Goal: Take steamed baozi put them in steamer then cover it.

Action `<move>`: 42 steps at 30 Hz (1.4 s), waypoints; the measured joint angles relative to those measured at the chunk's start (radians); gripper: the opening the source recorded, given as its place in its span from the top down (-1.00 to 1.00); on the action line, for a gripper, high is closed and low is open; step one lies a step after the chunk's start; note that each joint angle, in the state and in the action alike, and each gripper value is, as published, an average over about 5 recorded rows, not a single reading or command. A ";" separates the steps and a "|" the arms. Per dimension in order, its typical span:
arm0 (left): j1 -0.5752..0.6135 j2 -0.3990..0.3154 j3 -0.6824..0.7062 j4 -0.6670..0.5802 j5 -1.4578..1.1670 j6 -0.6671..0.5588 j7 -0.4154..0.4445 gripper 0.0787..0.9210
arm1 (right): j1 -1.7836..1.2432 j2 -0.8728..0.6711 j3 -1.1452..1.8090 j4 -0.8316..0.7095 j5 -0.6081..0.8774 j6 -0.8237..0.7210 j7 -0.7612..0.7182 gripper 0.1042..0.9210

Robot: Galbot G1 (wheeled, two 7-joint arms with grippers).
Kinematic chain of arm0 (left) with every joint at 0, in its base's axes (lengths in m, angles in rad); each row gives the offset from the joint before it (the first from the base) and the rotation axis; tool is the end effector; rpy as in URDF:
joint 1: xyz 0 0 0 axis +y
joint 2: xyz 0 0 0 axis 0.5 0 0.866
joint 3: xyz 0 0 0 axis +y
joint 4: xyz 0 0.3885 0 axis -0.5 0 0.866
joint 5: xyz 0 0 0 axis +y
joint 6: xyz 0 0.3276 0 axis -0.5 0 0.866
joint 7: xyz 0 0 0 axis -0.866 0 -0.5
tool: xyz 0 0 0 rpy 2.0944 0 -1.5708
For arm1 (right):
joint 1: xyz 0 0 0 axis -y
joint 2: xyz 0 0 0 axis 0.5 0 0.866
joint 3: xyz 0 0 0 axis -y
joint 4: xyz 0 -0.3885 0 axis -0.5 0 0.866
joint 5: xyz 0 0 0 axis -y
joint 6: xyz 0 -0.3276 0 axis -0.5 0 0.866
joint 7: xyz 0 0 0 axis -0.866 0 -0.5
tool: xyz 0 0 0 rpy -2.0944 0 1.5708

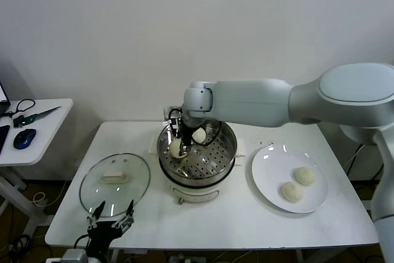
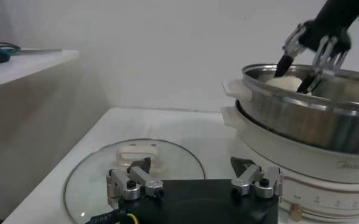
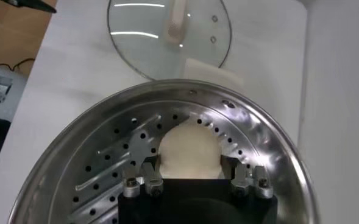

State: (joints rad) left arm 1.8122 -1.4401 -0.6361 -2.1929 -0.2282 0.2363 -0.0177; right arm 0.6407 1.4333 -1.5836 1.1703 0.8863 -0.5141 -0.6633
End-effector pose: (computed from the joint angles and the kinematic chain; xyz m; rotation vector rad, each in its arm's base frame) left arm 0.0579 0.0554 -0.3217 0.0409 -2.7697 0.0760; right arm 0.5612 0.1861 -0.0892 1.4181 -1.4705 1.4017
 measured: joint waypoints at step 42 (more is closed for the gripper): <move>-0.028 -0.027 0.017 0.014 0.042 0.013 0.009 -0.77 | -0.108 -0.889 0.028 0.279 -0.478 0.194 -0.217 -0.76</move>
State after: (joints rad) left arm 1.7841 -1.4672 -0.6187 -2.1793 -0.1862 0.2497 -0.0090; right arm 0.5331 0.5443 -1.5559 1.4491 0.4084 -0.3204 -0.8804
